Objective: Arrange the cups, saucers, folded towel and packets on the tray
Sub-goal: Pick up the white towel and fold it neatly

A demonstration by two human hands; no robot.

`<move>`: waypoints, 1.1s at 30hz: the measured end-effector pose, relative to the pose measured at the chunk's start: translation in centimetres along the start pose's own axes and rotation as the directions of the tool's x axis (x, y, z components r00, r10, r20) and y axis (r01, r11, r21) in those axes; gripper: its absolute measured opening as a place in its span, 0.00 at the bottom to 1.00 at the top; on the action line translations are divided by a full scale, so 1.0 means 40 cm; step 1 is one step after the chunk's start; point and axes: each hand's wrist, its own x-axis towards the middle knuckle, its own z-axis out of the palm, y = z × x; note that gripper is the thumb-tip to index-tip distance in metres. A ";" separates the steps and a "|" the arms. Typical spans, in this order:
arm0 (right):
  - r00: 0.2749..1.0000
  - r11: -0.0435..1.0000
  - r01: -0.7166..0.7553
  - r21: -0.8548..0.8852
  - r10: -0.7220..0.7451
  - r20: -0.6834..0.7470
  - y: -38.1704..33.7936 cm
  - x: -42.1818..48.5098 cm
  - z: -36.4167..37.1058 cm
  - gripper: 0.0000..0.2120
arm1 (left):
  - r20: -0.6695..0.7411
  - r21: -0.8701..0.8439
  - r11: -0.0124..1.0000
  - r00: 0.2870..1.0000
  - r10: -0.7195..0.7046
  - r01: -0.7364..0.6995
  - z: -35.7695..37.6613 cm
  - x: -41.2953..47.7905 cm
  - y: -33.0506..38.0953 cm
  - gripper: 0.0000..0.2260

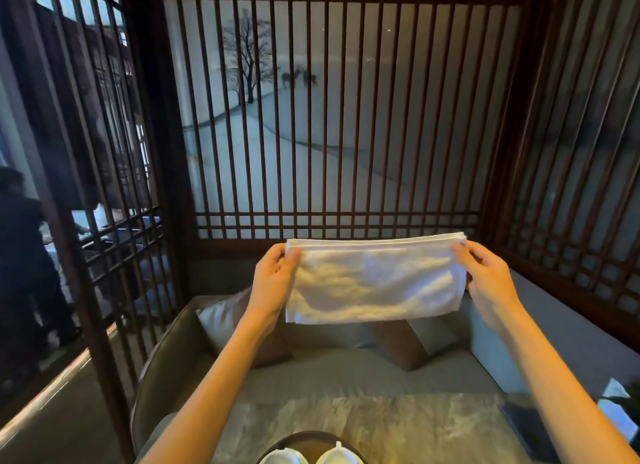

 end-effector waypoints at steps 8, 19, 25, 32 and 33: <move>0.974 0.997 -0.067 -0.040 0.074 0.216 -0.011 0.014 -0.037 0.16 | -0.061 0.117 0.992 0.997 -0.049 0.056 0.006 0.014 0.004 0.12; 0.770 0.924 -0.209 -0.321 0.358 0.529 -0.040 -0.020 0.049 0.06 | 0.088 0.183 0.967 0.977 -0.193 0.175 0.069 -0.046 0.018 0.07; 0.738 0.881 -0.006 -0.474 0.323 0.592 -0.070 -0.063 0.168 0.12 | 0.249 0.187 0.975 0.955 -0.162 0.117 0.142 -0.109 0.025 0.14; 0.829 0.652 0.407 -0.640 0.031 0.559 -0.113 -0.083 0.199 0.07 | 0.351 0.146 0.983 0.924 -0.153 0.107 0.134 -0.138 0.050 0.09; 0.831 0.634 0.429 -0.643 0.002 0.556 -0.120 -0.088 0.202 0.08 | 0.354 0.138 0.986 0.925 -0.138 0.094 0.134 -0.140 0.054 0.09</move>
